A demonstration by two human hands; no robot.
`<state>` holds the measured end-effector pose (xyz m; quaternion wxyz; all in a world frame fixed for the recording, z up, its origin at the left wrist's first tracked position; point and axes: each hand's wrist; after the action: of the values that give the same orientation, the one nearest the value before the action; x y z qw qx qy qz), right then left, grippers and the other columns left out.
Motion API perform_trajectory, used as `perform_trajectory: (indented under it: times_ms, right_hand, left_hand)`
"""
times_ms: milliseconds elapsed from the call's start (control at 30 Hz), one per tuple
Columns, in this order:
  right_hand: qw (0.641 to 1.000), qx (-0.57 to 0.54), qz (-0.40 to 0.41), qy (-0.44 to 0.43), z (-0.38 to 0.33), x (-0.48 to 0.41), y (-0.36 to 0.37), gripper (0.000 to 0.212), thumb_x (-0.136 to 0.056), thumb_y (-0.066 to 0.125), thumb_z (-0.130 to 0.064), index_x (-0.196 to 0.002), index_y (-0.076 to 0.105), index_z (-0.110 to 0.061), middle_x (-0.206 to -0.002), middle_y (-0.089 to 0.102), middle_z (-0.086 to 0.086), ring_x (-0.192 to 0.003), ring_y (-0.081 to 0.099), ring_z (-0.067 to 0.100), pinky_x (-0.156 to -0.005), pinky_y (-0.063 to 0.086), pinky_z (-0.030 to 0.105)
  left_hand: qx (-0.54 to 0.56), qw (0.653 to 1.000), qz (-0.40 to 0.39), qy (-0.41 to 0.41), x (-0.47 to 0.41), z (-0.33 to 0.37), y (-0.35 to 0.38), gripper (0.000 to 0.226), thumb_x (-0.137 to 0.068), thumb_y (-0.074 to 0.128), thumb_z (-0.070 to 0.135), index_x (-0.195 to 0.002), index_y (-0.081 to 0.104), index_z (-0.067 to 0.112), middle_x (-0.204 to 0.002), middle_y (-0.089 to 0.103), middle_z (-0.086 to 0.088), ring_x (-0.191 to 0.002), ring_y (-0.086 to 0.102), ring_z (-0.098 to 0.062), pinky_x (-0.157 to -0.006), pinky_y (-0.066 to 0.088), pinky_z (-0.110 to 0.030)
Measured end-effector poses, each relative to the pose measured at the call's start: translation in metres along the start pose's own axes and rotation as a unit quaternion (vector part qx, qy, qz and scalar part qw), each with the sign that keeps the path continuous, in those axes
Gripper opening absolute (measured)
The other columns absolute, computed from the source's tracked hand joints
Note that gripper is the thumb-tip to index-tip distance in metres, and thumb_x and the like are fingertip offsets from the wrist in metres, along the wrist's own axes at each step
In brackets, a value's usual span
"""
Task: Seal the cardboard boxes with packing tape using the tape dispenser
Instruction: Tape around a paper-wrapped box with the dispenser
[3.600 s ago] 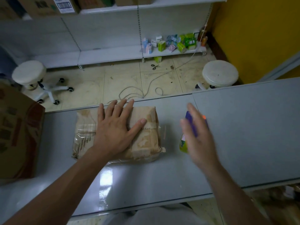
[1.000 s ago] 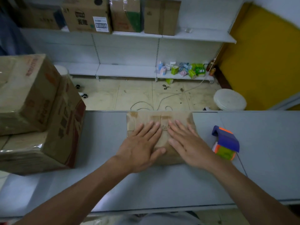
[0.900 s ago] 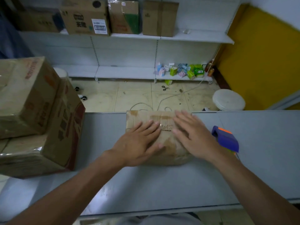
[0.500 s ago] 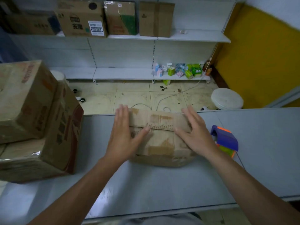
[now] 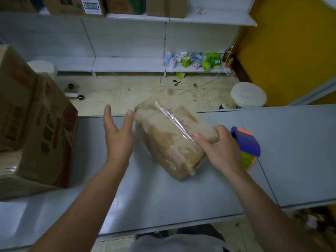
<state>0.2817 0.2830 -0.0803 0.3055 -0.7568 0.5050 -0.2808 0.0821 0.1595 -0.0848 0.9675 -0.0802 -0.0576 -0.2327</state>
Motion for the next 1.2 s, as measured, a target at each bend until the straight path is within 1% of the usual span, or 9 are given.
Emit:
perform_trajectory:
  times_ms: [100, 267, 400, 567, 733, 867, 967, 1133, 1200]
  right_hand:
    - [0.994, 0.076, 0.011, -0.079, 0.006, 0.006, 0.000, 0.046, -0.088, 0.047, -0.063, -0.122, 0.053, -0.033, -0.116, 0.060, -0.008, -0.103, 0.058, 0.019, -0.073, 0.037, 0.028]
    - [0.986, 0.087, -0.045, -0.132, 0.016, 0.012, -0.004, 0.040, -0.093, 0.040, -0.059, -0.127, 0.053, -0.041, -0.107, 0.066, -0.013, -0.078, 0.060, 0.009, -0.064, 0.041, 0.026]
    - [0.989, -0.125, -0.037, -0.064, 0.039, 0.006, -0.035, 0.030, -0.092, 0.060, -0.035, -0.121, 0.063, -0.026, -0.099, 0.065, -0.016, -0.081, 0.060, -0.011, -0.067, 0.041, 0.003]
    - [0.943, -0.276, 0.137, 0.125, 0.117, -0.017, -0.092, 0.027, -0.090, 0.064, -0.028, -0.111, 0.061, -0.012, -0.097, 0.062, -0.003, -0.089, 0.063, 0.008, -0.081, 0.051, 0.023]
    - [0.903, -0.355, -0.051, 0.237, 0.140, -0.034, -0.096, 0.029, -0.094, 0.057, -0.042, -0.090, 0.063, -0.014, -0.088, 0.063, 0.000, -0.087, 0.063, 0.014, -0.088, 0.049, 0.034]
    - [0.838, -0.444, -0.169, 0.269, 0.142, -0.046, -0.084, 0.050, -0.086, 0.057, -0.057, -0.121, 0.060, -0.021, -0.110, 0.071, 0.006, -0.101, 0.069, 0.022, -0.088, 0.054, 0.039]
    - [0.805, -0.481, -0.200, 0.283, 0.144, -0.059, -0.073, 0.054, -0.084, 0.058, -0.060, -0.129, 0.053, -0.030, -0.111, 0.071, 0.004, -0.097, 0.069, 0.024, -0.082, 0.056, 0.044]
    - [0.746, -0.554, -0.191, 0.315, 0.144, -0.071, -0.060, 0.018, -0.089, 0.063, -0.042, -0.104, 0.063, -0.032, -0.087, 0.075, 0.001, -0.086, 0.068, 0.024, -0.082, 0.053, 0.041]
    - [0.731, -0.575, -0.182, 0.317, 0.140, -0.073, -0.057, 0.024, -0.089, 0.065, -0.031, -0.112, 0.062, -0.027, -0.094, 0.074, 0.005, -0.091, 0.068, 0.028, -0.088, 0.052, 0.043]
  left_hand:
    - [0.010, 0.995, -0.081, -0.064, 0.053, -0.012, 0.015, 0.085, -0.087, 0.059, 0.052, -0.154, 0.009, 0.039, -0.163, 0.009, 0.011, -0.148, 0.015, -0.010, -0.119, 0.022, -0.037]
    - [-0.069, 0.987, -0.143, 0.028, 0.062, -0.024, 0.052, 0.050, -0.094, 0.051, 0.051, -0.141, 0.037, 0.045, -0.144, 0.047, 0.014, -0.132, 0.046, -0.007, -0.111, 0.040, -0.036]
    - [-0.083, 0.989, -0.120, 0.009, 0.059, -0.030, 0.059, 0.055, -0.099, 0.048, 0.043, -0.151, 0.032, 0.034, -0.149, 0.046, 0.008, -0.134, 0.046, -0.014, -0.112, 0.040, -0.043]
    - [-0.100, 0.991, -0.092, 0.017, 0.092, -0.035, 0.071, 0.062, -0.098, 0.047, 0.046, -0.153, 0.020, 0.038, -0.154, 0.037, 0.010, -0.137, 0.041, -0.014, -0.112, 0.039, -0.043]
    - [-0.293, 0.941, -0.074, 0.151, 0.090, -0.012, 0.075, 0.069, -0.095, 0.053, 0.044, -0.155, 0.022, 0.028, -0.162, 0.015, -0.006, -0.148, 0.015, -0.024, -0.119, 0.021, -0.048]
    - [-0.395, 0.872, -0.143, 0.250, 0.082, 0.013, 0.093, 0.062, -0.100, 0.037, 0.054, -0.154, 0.023, 0.026, -0.162, 0.009, 0.009, -0.150, -0.002, -0.010, -0.117, -0.001, -0.030]
    - [-0.467, 0.827, -0.191, 0.248, 0.076, -0.002, 0.103, 0.076, -0.090, 0.013, 0.069, -0.155, 0.017, 0.030, -0.163, 0.006, 0.008, -0.149, -0.006, -0.010, -0.120, -0.008, -0.033]
    - [-0.477, 0.829, -0.168, 0.240, 0.074, -0.018, 0.108, 0.077, -0.088, 0.015, 0.069, -0.155, 0.020, 0.031, -0.162, 0.012, 0.009, -0.150, 0.000, -0.011, -0.122, -0.002, -0.041]
    - [-0.478, 0.828, -0.154, 0.249, 0.074, -0.018, 0.109, 0.077, -0.088, 0.017, 0.069, -0.154, 0.024, 0.030, -0.162, 0.016, 0.008, -0.151, 0.003, -0.012, -0.122, 0.000, -0.042]
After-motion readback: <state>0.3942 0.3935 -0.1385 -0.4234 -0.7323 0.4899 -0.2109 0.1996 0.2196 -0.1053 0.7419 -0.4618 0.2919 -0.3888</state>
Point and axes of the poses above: each hand's wrist, its own x-axis away from the middle knuckle, its own y-axis out of the palm, z = x × y
